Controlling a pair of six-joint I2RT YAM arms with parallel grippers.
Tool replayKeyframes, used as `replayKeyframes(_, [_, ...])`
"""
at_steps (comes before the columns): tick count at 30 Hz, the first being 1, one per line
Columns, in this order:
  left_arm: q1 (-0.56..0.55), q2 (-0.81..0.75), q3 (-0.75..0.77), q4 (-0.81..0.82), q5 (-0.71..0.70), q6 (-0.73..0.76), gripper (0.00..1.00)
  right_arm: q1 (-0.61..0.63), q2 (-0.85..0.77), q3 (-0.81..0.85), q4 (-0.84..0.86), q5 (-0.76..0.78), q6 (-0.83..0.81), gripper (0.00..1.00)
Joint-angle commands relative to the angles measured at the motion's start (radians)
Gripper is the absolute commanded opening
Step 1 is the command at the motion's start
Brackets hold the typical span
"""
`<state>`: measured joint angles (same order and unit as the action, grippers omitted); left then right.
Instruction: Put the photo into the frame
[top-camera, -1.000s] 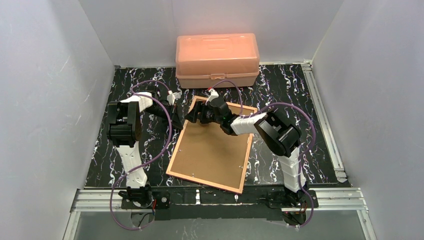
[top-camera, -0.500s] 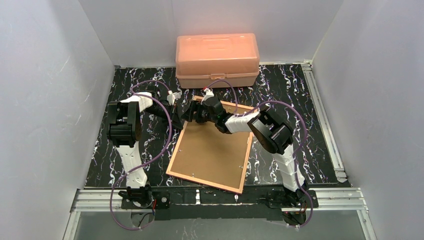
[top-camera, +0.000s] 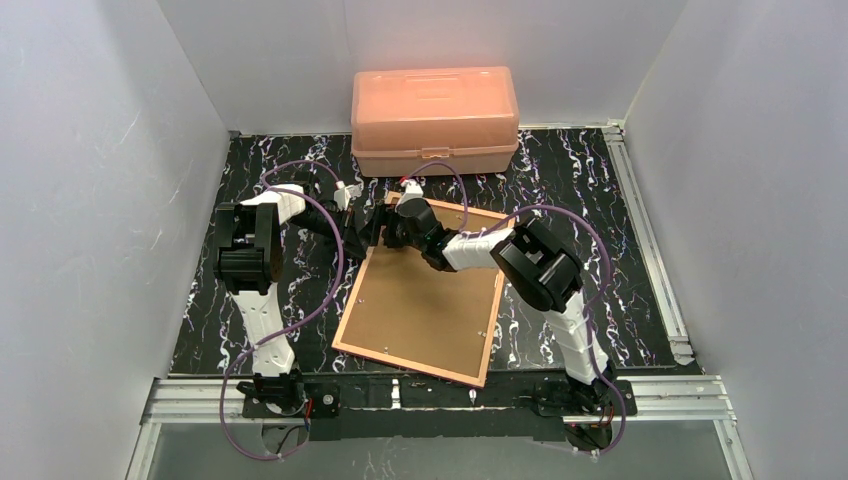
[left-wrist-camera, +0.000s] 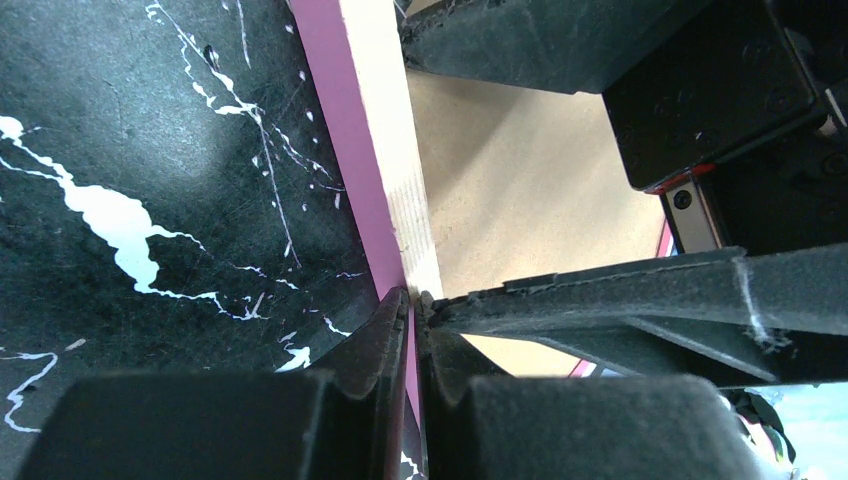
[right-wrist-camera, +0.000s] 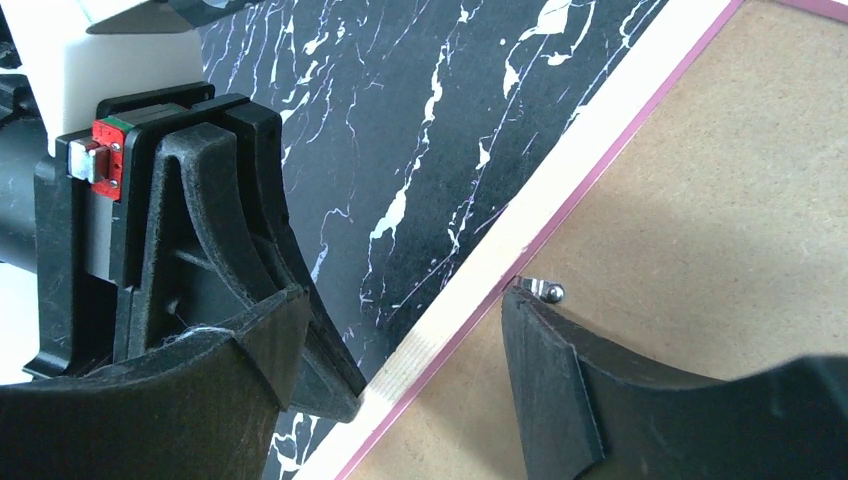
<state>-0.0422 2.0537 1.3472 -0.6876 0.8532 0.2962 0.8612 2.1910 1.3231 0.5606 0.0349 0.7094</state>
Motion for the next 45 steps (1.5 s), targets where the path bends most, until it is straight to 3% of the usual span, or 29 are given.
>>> replayKeyframes(1, [-0.016, -0.021, -0.034, -0.048, -0.006, 0.032, 0.03, 0.007, 0.034, 0.033, -0.04, 0.083, -0.027, 0.79])
replayKeyframes(19, [-0.028, -0.024, -0.048, -0.052, 0.008, 0.043, 0.03, 0.007, 0.046, -0.002, 0.037, 0.17, -0.041, 0.78])
replayKeyframes(26, [-0.023, -0.046, -0.049, -0.088, 0.015, 0.06, 0.03, 0.009, -0.038, 0.022, 0.067, -0.023, -0.03, 0.82])
replayKeyframes(30, [0.008, -0.088, -0.03, -0.155, 0.04, 0.093, 0.03, 0.007, -0.183, 0.011, -0.029, -0.084, -0.053, 0.87])
replayKeyframes(35, [0.04, -0.147, -0.03, -0.251, -0.003, 0.204, 0.04, -0.052, -0.447, -0.117, -0.23, 0.055, -0.095, 0.98])
replayKeyframes(45, [-0.013, -0.226, -0.211, -0.173, -0.254, 0.384, 0.05, -0.326, -0.836, -0.465, -0.661, 0.262, -0.086, 0.99])
